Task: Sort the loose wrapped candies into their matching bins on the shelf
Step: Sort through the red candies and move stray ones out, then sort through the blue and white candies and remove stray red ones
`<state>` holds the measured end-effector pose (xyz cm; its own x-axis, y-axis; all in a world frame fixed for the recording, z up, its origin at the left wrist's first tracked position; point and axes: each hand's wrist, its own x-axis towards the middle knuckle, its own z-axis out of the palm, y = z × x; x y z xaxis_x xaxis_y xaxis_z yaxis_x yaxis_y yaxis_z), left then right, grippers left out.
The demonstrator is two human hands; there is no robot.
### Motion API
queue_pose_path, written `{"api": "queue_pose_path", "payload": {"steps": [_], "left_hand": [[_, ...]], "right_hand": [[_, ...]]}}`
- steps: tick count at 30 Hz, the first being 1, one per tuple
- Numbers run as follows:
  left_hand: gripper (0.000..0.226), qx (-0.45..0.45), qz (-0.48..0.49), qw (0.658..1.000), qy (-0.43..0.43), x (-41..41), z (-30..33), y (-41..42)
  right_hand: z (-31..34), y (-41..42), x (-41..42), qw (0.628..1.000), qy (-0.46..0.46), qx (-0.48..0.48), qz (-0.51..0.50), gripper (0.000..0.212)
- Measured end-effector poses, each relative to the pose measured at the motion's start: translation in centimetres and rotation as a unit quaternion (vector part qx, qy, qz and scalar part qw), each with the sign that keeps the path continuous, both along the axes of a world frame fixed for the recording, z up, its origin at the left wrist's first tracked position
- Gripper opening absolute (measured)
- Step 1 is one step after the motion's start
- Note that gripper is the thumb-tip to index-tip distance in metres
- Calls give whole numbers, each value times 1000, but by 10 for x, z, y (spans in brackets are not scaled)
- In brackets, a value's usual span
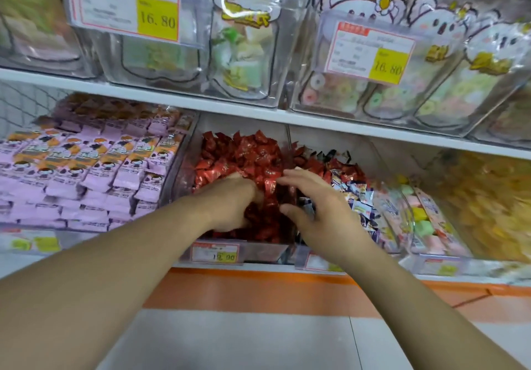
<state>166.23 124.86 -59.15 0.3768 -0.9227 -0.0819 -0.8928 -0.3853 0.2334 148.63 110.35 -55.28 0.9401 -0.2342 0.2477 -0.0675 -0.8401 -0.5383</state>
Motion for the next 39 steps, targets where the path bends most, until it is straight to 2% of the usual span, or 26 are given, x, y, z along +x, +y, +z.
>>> {"api": "queue_pose_path", "payload": {"steps": [4, 7, 10, 13, 15, 17, 20, 24, 26, 32, 36, 39], "left_hand": [[19, -98, 81, 991, 48, 5, 11, 14], [12, -161, 150, 974, 60, 4, 25, 22], [17, -164, 152, 973, 58, -3, 31, 21], [36, -155, 87, 980, 86, -13, 32, 15], [52, -108, 41, 987, 112, -19, 29, 10], [64, -38, -7, 994, 101, -23, 22, 4], [59, 29, -36, 997, 54, -18, 12, 0], [28, -8, 22, 999, 36, -5, 9, 4], [22, -28, 75, 996, 35, -1, 13, 10], [23, -116, 199, 966, 116, -15, 39, 26], [31, -158, 207, 956, 134, -39, 53, 25], [39, -184, 171, 956, 149, -63, 57, 19]], "right_hand": [[1, 0, -2, 1000, 2, 14, 2, 43], [4, -1, -2, 1000, 12, 18, -6, 45], [7, 0, -3, 1000, 16, 16, -10, 48], [9, 0, -6, 999, 23, 24, -17, 51], [9, -1, -9, 999, 35, 28, -24, 54], [9, -4, -12, 998, 52, 29, -26, 57], [9, -7, -16, 997, 68, 34, -17, 58], [9, -8, -15, 997, 66, 37, -19, 58], [9, -9, -16, 997, 67, 39, -19, 59], [18, -12, -24, 996, 68, 40, -28, 55], [26, -26, -37, 989, 55, 79, -109, 54], [26, -43, -46, 977, 35, 110, -180, 57]]}}
